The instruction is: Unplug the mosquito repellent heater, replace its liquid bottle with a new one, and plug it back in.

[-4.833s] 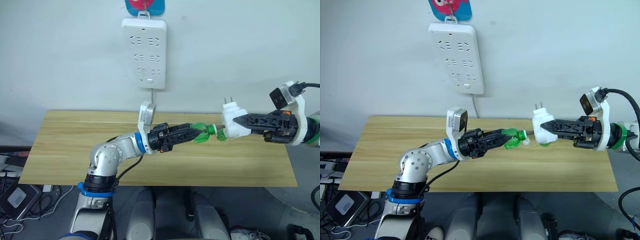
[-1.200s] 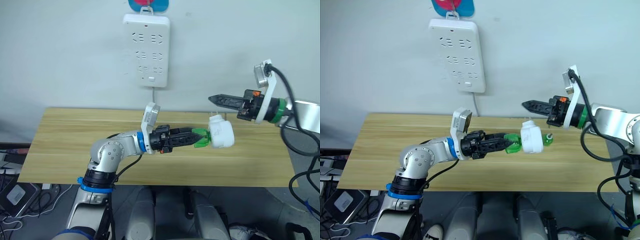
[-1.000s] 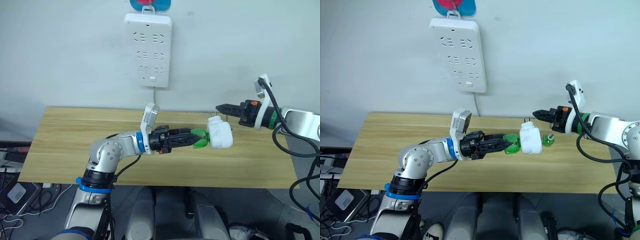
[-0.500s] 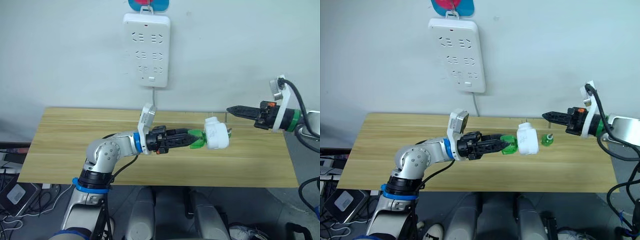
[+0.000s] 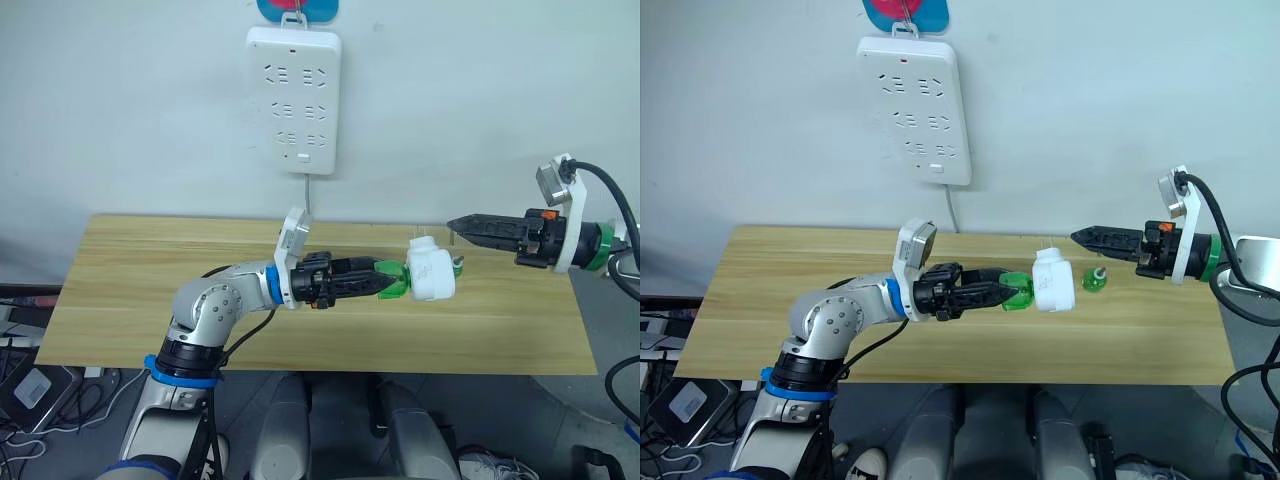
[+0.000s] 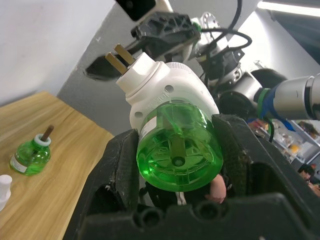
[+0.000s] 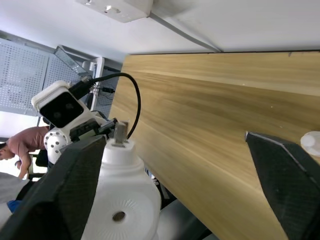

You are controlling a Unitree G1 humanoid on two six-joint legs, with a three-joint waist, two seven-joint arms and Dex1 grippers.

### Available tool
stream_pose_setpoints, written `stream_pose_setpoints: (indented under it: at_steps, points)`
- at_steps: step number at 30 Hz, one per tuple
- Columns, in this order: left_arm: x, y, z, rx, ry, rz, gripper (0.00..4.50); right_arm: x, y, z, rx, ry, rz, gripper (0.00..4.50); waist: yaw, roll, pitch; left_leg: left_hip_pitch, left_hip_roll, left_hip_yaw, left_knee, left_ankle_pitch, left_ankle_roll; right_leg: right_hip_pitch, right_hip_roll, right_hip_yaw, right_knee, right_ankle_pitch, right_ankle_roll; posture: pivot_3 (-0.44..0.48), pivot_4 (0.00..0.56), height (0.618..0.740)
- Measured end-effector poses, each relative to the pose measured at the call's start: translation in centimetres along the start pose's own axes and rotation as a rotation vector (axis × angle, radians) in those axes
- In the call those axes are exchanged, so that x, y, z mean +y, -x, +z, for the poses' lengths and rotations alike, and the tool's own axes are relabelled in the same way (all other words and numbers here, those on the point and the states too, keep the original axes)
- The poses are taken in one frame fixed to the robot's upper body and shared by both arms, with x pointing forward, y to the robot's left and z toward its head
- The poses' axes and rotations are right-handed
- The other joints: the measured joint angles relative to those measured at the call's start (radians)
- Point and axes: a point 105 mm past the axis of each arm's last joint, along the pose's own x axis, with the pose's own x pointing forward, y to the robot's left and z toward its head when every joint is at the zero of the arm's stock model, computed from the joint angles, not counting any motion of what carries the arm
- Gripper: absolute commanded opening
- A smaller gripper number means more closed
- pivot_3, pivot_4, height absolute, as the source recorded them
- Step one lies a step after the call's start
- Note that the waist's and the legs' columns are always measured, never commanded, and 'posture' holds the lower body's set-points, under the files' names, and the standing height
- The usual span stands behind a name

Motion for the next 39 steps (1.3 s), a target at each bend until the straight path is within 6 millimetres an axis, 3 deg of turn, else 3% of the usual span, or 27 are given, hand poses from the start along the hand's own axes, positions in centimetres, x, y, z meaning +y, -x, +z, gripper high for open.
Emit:
stream_pose_setpoints:
  at_steps: [5,10,11,17,21,39]
  points:
    - [0.0,0.2,-0.3,0.009,0.004,0.002,2.21,2.8,0.2,1.0,0.002,0.002,0.154,2.03,0.000,0.000,0.000,0.000,0.000,0.000,0.000,0.000,0.000,0.000,0.000,0.000,0.000,0.002,-0.003,0.202,0.336,0.740]
    - [0.1,0.2,-0.4,0.013,0.003,0.004,2.21,3.1,-0.6,0.2,0.046,-0.009,0.190,0.17,0.000,0.000,0.000,0.000,0.000,0.000,0.000,0.000,0.000,0.000,0.000,0.000,0.000,0.002,-0.003,0.204,0.342,0.740]
    - [0.1,0.2,-0.4,0.014,0.003,0.004,2.21,3.2,-0.9,0.0,0.053,-0.010,0.199,0.02,0.000,0.000,0.000,0.000,0.000,0.000,0.000,0.000,0.000,0.000,0.000,0.000,0.000,0.002,-0.003,0.204,0.342,0.740]
    - [0.1,0.0,-0.4,0.011,0.001,0.000,2.21,3.5,-2.2,-1.5,0.117,0.026,0.208,0.02,0.000,0.000,0.000,0.000,0.000,0.000,0.001,0.000,0.000,0.000,0.000,-0.001,0.000,0.002,-0.003,0.207,0.349,0.740]
    - [0.0,0.0,-0.5,0.017,0.004,-0.003,2.21,2.7,-3.2,-2.4,0.148,0.059,0.162,0.02,0.000,0.000,0.000,0.000,0.000,-0.001,0.001,0.000,0.000,0.000,0.000,-0.001,0.002,0.002,-0.003,0.207,0.351,0.740]
    - [-0.3,-0.2,-0.5,0.020,-0.005,-0.012,2.21,1.6,-3.8,-2.6,0.148,0.081,0.126,0.02,-0.004,0.000,0.000,0.000,0.000,-0.002,0.012,0.000,0.000,0.000,0.001,0.000,0.013,-0.001,0.002,0.206,0.357,0.740]
